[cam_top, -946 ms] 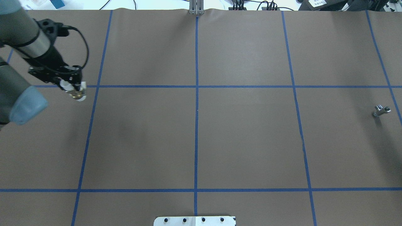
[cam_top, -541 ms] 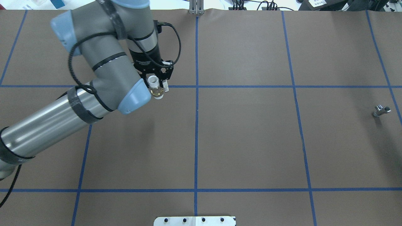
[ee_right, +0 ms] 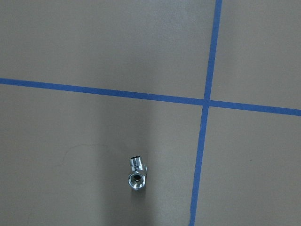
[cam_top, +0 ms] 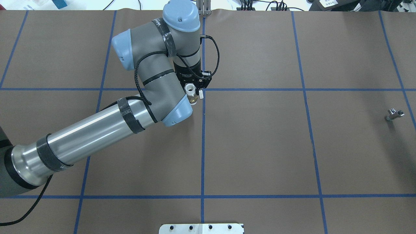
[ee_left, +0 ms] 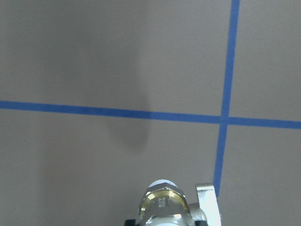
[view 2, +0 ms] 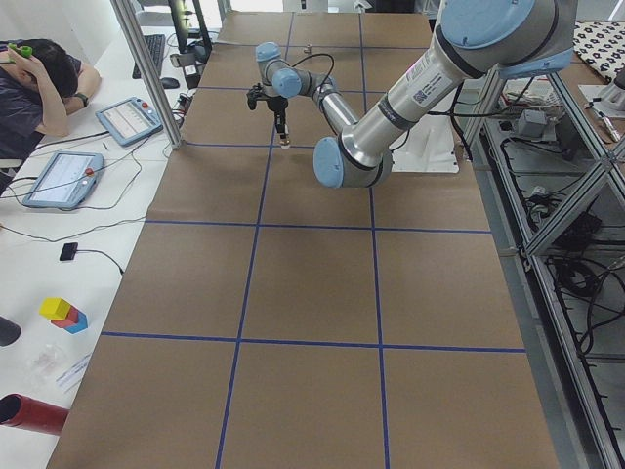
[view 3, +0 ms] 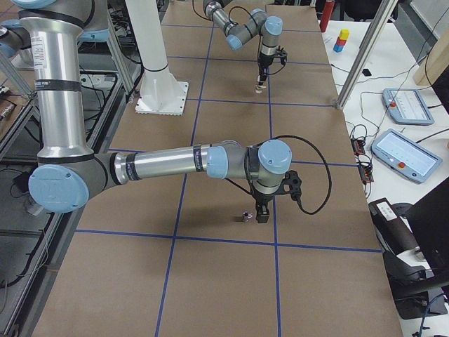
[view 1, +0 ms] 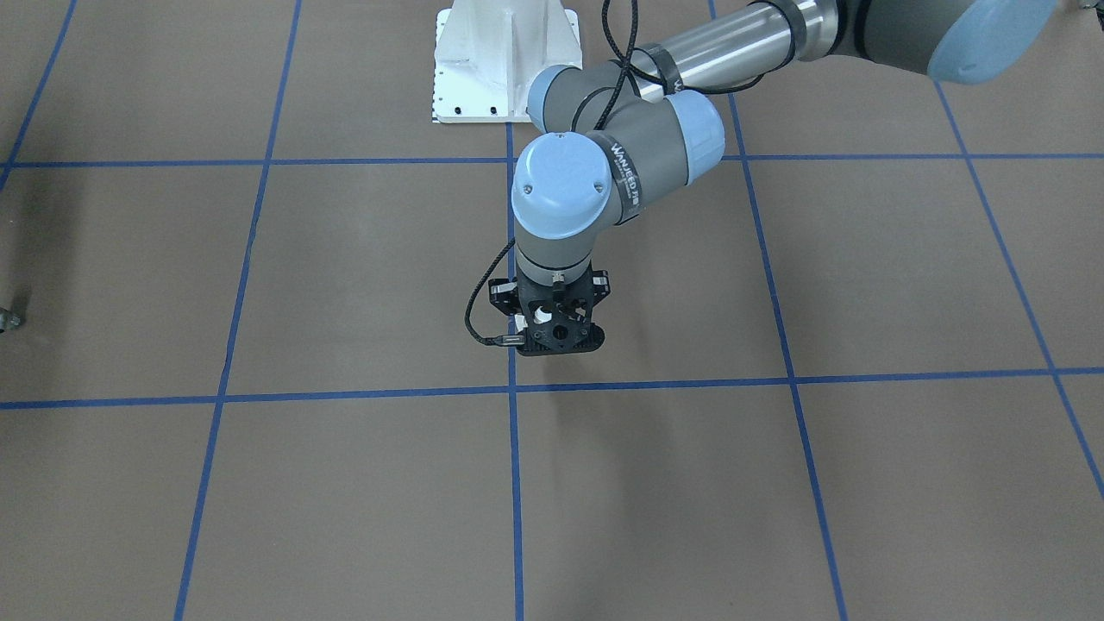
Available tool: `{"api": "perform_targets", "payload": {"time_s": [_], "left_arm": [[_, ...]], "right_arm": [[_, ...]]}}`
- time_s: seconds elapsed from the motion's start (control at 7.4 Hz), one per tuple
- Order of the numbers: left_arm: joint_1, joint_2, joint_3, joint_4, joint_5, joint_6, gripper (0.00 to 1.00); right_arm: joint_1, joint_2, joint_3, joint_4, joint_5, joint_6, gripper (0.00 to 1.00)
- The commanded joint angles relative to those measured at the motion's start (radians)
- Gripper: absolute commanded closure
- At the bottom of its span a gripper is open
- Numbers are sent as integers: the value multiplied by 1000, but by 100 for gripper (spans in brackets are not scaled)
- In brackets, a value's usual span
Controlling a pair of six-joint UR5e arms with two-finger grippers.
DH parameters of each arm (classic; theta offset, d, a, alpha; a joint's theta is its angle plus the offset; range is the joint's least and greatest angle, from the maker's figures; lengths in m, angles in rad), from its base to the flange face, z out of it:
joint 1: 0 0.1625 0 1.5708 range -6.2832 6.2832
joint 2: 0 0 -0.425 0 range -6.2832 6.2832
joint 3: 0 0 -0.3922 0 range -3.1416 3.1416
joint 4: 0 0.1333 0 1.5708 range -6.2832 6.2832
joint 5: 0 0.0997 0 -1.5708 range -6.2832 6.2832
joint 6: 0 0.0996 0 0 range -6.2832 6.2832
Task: Assemble PPR valve and pipe with both arms
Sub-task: 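Lift the valve with the left gripper and carry it to the table centre, then set the valve upright at the centre, open the left gripper and withdraw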
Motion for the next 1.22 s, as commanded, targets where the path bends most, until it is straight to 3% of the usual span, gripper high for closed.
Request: {"api": "perform_targets", "payload": {"time_s": [0.0, 0.68, 0.81, 0.95, 1.08], "left_arm": [[34, -18, 22, -15, 4, -2, 100], [61, -18, 70, -84, 5, -3, 100], [63, -17, 70, -84, 5, -3, 82], [65, -12, 70, -97, 5, 0, 13], [75, -6, 70, -134, 10, -2, 1]], "right_arm": [[0, 1, 1, 0, 0, 2, 1], [0, 2, -2, 0, 0, 2, 1], [0, 2, -5, 0, 0, 2, 1], [-2, 2, -7, 0, 0, 0, 1], [-2, 8, -9, 0, 0, 2, 1]]}}
